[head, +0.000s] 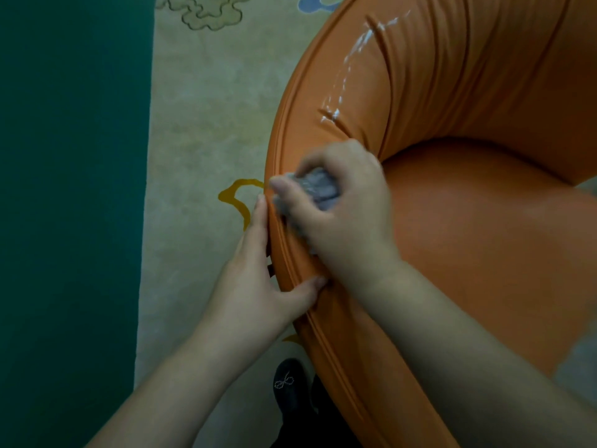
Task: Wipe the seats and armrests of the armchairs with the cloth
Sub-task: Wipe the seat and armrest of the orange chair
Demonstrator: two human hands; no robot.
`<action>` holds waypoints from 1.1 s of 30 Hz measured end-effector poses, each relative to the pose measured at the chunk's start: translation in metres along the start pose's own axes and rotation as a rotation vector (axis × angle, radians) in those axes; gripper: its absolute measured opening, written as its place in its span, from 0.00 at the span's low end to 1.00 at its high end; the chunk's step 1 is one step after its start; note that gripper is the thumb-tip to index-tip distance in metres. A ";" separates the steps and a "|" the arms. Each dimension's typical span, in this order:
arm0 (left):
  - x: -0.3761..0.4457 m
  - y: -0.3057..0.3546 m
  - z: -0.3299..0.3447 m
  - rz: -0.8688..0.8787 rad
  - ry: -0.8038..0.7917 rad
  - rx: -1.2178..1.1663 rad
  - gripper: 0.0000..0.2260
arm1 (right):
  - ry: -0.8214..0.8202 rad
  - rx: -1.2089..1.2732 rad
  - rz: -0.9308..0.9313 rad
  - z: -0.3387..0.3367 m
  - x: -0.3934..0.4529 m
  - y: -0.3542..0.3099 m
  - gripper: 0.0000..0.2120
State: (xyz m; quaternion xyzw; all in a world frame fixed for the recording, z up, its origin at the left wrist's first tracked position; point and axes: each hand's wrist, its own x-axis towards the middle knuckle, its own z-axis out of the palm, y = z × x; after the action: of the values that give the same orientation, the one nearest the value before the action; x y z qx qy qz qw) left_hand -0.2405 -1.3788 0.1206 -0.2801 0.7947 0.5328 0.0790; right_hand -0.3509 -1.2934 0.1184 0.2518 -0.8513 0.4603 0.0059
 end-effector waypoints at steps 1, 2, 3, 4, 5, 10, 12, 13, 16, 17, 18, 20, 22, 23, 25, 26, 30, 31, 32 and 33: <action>0.000 -0.001 0.000 -0.003 0.001 -0.001 0.50 | -0.023 -0.052 -0.035 0.005 0.000 -0.001 0.14; 0.000 -0.001 0.001 -0.009 -0.001 0.000 0.50 | -0.030 -0.091 -0.058 0.007 -0.002 0.003 0.12; 0.001 -0.001 0.001 -0.015 -0.001 0.002 0.51 | -0.022 -0.108 -0.065 0.004 -0.007 0.012 0.11; 0.000 -0.002 0.000 -0.016 0.000 0.006 0.52 | -0.008 -0.098 -0.049 -0.001 -0.012 0.022 0.10; 0.000 -0.002 0.000 -0.020 -0.003 0.013 0.53 | 0.009 -0.066 -0.009 -0.007 -0.018 0.032 0.09; 0.001 0.002 -0.001 -0.025 -0.024 0.030 0.55 | 0.127 0.151 0.106 -0.008 -0.013 0.024 0.08; 0.002 0.001 -0.002 -0.009 -0.029 0.037 0.55 | 0.016 0.098 -0.042 0.003 -0.008 0.013 0.12; 0.002 0.001 -0.002 -0.011 -0.039 0.036 0.55 | -0.037 0.056 -0.082 0.004 -0.011 0.014 0.14; 0.001 0.002 -0.006 -0.029 -0.087 0.021 0.56 | -0.063 0.040 0.016 -0.013 -0.036 0.040 0.15; 0.000 0.002 -0.007 -0.036 -0.098 0.019 0.56 | -0.044 0.064 0.084 -0.022 -0.046 0.049 0.15; 0.000 0.002 -0.007 -0.042 -0.104 0.015 0.57 | -0.018 0.091 0.150 -0.030 -0.052 0.054 0.14; 0.001 0.002 -0.006 -0.040 -0.102 -0.008 0.58 | 0.029 0.121 0.195 -0.032 -0.047 0.053 0.14; 0.004 0.001 -0.004 -0.037 -0.092 -0.053 0.60 | -0.019 0.125 0.089 -0.022 -0.031 0.041 0.13; 0.005 0.000 -0.003 -0.036 -0.084 -0.062 0.60 | -0.078 0.115 0.005 -0.015 -0.024 0.033 0.14; 0.006 -0.002 -0.006 -0.036 -0.090 -0.057 0.62 | -0.161 0.087 -0.094 -0.011 -0.024 0.029 0.16; 0.006 -0.003 -0.008 -0.036 -0.111 -0.056 0.62 | -0.169 0.084 -0.081 -0.014 -0.029 0.034 0.17; 0.007 -0.002 -0.018 -0.062 -0.154 -0.048 0.62 | -0.085 0.122 0.128 -0.037 -0.052 0.059 0.14; 0.009 0.000 -0.018 -0.066 -0.150 -0.050 0.62 | -0.025 0.131 0.165 -0.036 -0.047 0.059 0.12; 0.013 0.002 -0.018 -0.065 -0.140 -0.048 0.62 | 0.044 0.143 0.180 -0.030 -0.037 0.055 0.11; 0.017 0.004 -0.016 -0.059 -0.120 -0.036 0.62 | 0.109 0.160 0.165 -0.022 -0.022 0.049 0.11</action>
State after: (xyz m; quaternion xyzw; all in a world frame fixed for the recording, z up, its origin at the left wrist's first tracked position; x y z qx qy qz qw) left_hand -0.2540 -1.3980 0.1239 -0.2722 0.7702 0.5602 0.1373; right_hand -0.3581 -1.2452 0.0879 0.1549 -0.8281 0.5388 -0.0058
